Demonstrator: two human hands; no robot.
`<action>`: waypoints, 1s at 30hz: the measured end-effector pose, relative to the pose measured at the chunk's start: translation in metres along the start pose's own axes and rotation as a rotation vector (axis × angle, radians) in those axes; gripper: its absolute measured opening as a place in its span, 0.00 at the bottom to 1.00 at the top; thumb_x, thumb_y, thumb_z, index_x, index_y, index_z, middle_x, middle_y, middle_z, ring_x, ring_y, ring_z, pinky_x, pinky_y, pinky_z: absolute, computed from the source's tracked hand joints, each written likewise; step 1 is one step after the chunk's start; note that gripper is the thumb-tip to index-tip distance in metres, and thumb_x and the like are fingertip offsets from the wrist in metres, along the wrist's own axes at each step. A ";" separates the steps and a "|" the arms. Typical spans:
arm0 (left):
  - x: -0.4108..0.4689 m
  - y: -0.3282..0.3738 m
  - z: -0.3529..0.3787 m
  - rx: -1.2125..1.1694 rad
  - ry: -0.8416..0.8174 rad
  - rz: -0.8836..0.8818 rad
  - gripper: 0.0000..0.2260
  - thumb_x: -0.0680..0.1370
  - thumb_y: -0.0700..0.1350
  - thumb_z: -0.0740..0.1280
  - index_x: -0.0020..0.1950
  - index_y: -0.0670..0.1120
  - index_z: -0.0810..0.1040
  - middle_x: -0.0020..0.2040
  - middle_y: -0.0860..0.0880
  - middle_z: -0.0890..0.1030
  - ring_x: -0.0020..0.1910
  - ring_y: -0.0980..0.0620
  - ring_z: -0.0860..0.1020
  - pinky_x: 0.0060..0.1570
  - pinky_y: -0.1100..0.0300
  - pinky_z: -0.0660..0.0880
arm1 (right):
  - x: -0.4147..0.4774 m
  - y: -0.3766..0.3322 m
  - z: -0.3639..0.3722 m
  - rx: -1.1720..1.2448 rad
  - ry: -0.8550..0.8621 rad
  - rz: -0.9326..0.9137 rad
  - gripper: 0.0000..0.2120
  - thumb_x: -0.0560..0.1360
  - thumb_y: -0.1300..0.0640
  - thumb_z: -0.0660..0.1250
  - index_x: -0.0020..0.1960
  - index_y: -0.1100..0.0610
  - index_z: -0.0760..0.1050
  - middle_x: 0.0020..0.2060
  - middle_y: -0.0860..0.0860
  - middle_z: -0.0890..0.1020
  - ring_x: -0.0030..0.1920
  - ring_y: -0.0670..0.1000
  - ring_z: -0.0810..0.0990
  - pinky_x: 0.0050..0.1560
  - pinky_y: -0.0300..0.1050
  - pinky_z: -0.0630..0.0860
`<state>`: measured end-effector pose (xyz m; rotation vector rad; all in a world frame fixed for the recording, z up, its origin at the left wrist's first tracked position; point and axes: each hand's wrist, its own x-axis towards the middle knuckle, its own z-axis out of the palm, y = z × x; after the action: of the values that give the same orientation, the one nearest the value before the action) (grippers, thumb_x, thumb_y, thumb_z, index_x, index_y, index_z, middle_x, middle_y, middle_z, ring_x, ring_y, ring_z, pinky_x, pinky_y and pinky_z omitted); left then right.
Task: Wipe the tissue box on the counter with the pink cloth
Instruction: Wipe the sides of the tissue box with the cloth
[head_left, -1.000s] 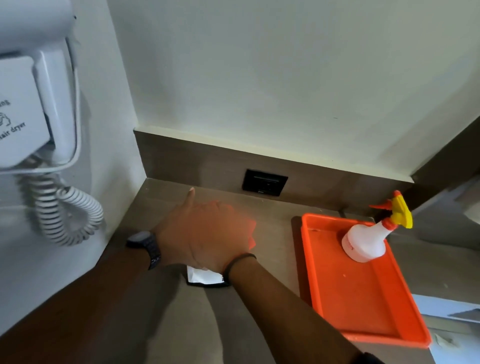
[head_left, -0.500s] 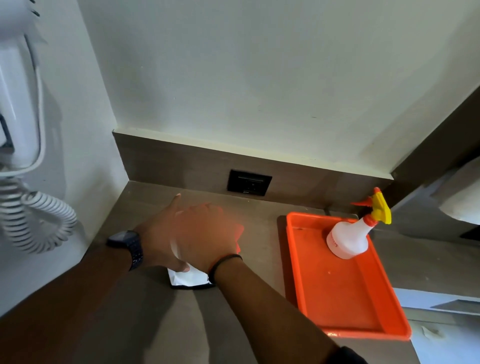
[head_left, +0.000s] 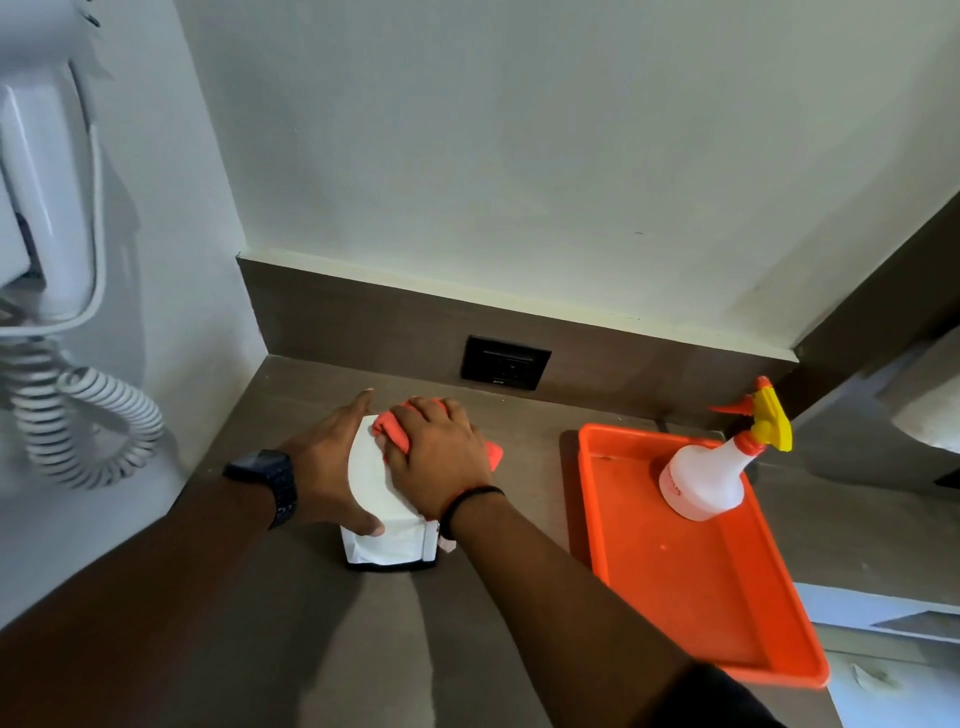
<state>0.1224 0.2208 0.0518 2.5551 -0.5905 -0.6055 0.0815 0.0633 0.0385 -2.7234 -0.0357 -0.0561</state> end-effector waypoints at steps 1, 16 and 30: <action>0.000 -0.001 0.000 0.002 -0.006 0.001 0.66 0.55 0.55 0.84 0.76 0.52 0.37 0.79 0.48 0.51 0.75 0.46 0.56 0.73 0.51 0.60 | 0.000 -0.001 0.001 -0.008 0.008 -0.018 0.19 0.81 0.43 0.59 0.67 0.51 0.74 0.69 0.53 0.77 0.70 0.61 0.70 0.65 0.61 0.72; -0.017 0.046 0.048 -0.136 0.487 -0.369 0.54 0.44 0.68 0.78 0.63 0.44 0.68 0.62 0.41 0.74 0.60 0.39 0.73 0.59 0.48 0.71 | -0.042 0.039 -0.004 1.008 0.527 0.695 0.10 0.77 0.63 0.68 0.45 0.48 0.79 0.39 0.45 0.82 0.38 0.40 0.79 0.48 0.43 0.73; 0.029 0.066 0.011 0.344 -0.013 -0.036 0.48 0.50 0.69 0.75 0.66 0.52 0.67 0.63 0.48 0.73 0.60 0.45 0.71 0.60 0.46 0.73 | -0.066 0.086 -0.001 1.057 0.641 0.713 0.04 0.78 0.61 0.68 0.50 0.61 0.81 0.35 0.47 0.80 0.31 0.35 0.77 0.33 0.26 0.72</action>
<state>0.1215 0.1498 0.0674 2.8894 -0.7068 -0.5742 0.0188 -0.0171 0.0014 -1.4529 0.8236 -0.5216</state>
